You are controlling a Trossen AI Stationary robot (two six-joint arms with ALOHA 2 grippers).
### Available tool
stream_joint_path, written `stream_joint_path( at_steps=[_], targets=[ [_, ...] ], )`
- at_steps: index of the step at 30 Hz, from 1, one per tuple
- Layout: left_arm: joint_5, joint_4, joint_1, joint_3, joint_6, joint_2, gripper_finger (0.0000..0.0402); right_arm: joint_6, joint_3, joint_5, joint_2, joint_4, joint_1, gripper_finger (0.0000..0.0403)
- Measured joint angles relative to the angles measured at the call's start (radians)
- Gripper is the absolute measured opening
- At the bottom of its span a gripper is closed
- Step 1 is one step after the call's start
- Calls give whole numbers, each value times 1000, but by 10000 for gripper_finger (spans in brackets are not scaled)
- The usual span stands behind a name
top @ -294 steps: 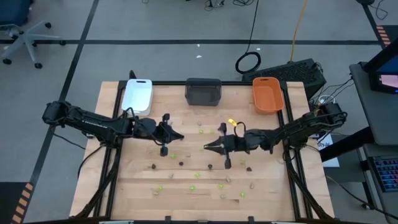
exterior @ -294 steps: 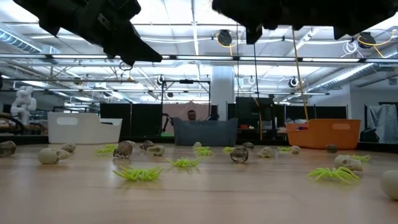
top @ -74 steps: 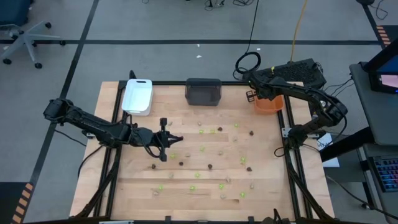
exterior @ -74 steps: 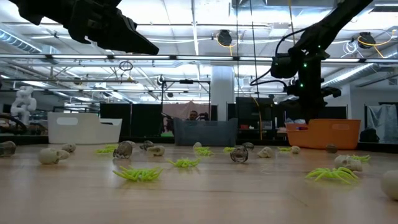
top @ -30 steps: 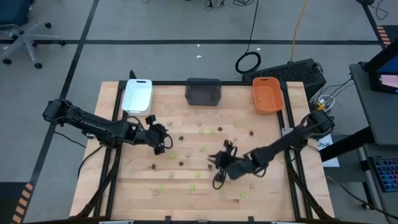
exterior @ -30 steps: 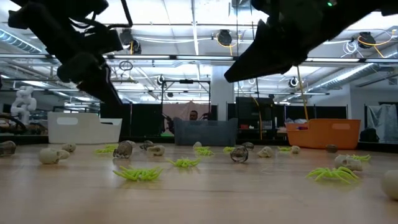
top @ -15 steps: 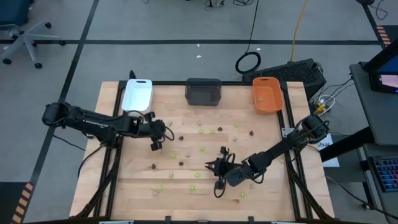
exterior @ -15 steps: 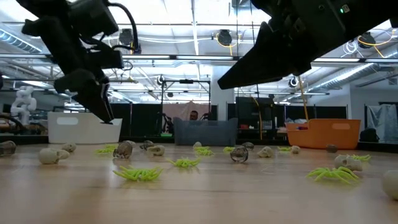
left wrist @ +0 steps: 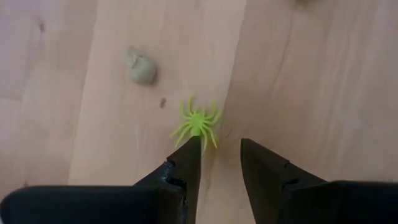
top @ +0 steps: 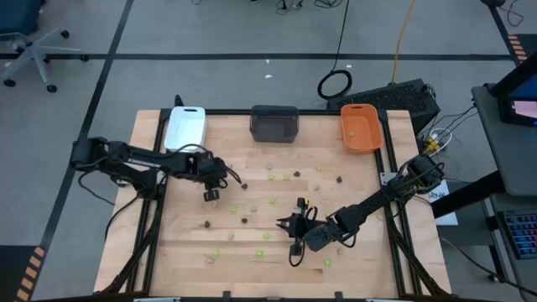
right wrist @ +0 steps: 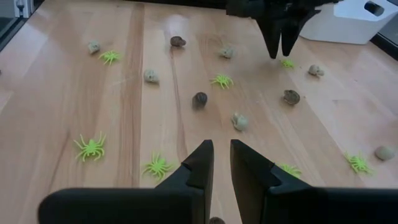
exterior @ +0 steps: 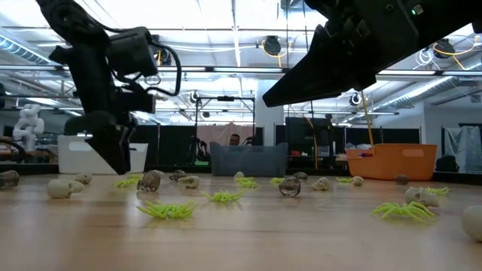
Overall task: Sort Halloween decoration
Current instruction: Put the green toy spider into the orange bin
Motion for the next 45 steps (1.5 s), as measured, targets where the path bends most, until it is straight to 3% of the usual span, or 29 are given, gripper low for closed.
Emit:
stream_joint_path(
  at_steps=[10, 17, 28, 45],
  targets=[
    [-87, 37, 6, 0, 104, 18, 238, -7, 0, 0, 0, -1, 0, 42],
    [-28, 61, 18, 2, 151, 45, 246, -7, 0, 1, 0, -1, 0, 42],
    [89, 64, 77, 6, 145, 104, 185, -7, 0, 1, 0, -1, 0, 42],
    [139, 54, 67, -2, 124, 60, 12, -6, 0, 3, 0, -1, 0, 42]
  ],
)
